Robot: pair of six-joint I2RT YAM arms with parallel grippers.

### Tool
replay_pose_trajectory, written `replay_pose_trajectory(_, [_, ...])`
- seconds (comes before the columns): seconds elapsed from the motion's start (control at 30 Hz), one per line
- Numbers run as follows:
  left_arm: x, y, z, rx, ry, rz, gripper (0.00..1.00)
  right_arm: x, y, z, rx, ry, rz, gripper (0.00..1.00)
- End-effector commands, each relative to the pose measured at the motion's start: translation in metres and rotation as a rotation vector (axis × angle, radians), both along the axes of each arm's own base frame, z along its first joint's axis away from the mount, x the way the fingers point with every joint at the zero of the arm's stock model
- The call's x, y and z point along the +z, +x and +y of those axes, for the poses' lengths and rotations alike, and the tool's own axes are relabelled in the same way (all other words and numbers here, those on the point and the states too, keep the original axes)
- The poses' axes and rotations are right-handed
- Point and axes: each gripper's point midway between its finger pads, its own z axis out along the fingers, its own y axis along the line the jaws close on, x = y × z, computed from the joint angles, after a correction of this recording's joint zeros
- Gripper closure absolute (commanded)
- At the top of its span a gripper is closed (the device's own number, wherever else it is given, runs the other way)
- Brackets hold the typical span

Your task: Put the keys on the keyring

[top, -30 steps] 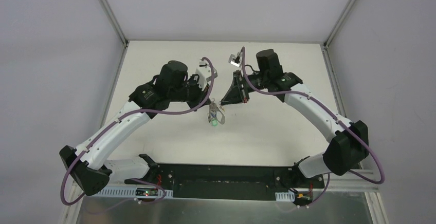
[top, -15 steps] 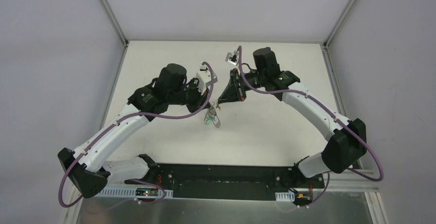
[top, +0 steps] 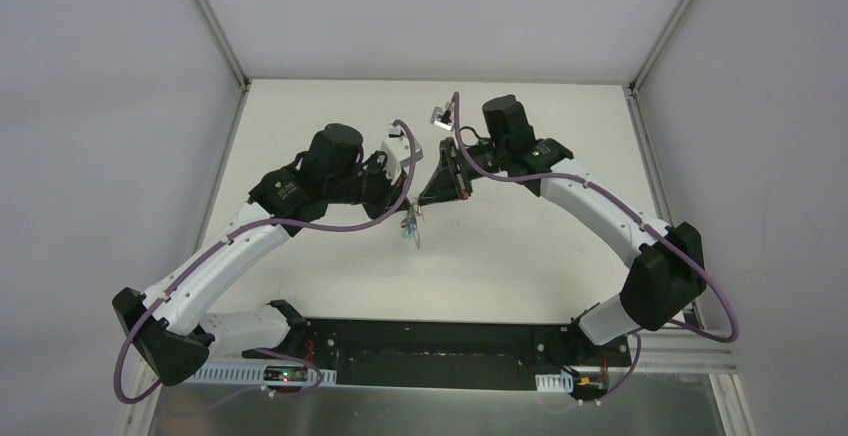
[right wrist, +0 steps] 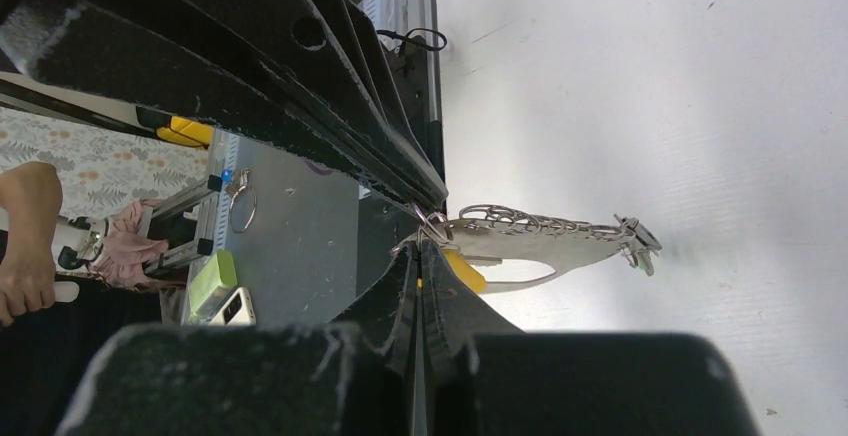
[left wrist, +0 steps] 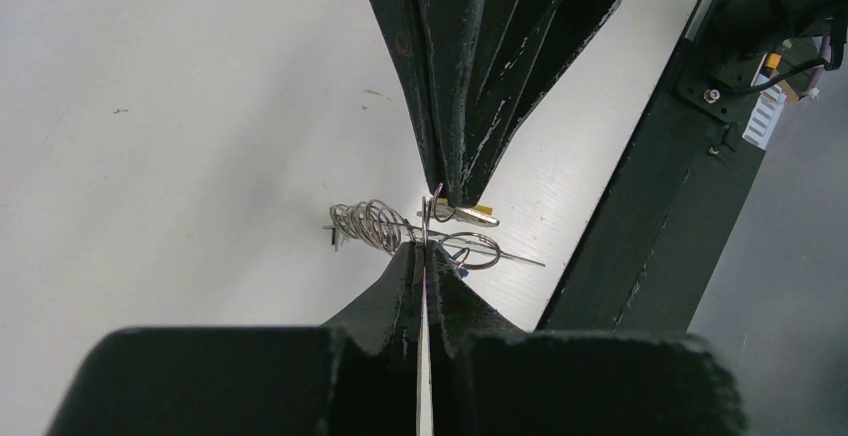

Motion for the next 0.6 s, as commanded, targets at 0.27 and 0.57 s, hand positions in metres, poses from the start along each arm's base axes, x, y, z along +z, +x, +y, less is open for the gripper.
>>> replay_pose_trajectory(0.27, [0.0154,-0.0062,-0.0068,-0.040,-0.063,-0.040,1.00,0.0103,0.0049,0.0050,-0.006,0.026,-0.042,1.00])
replay_pose_trajectory(0.57, [0.0155,-0.0066,-0.0059,-0.039,-0.063,-0.044,1.00,0.0096,0.0063,0.0032,-0.011,0.024,-0.040,1.00])
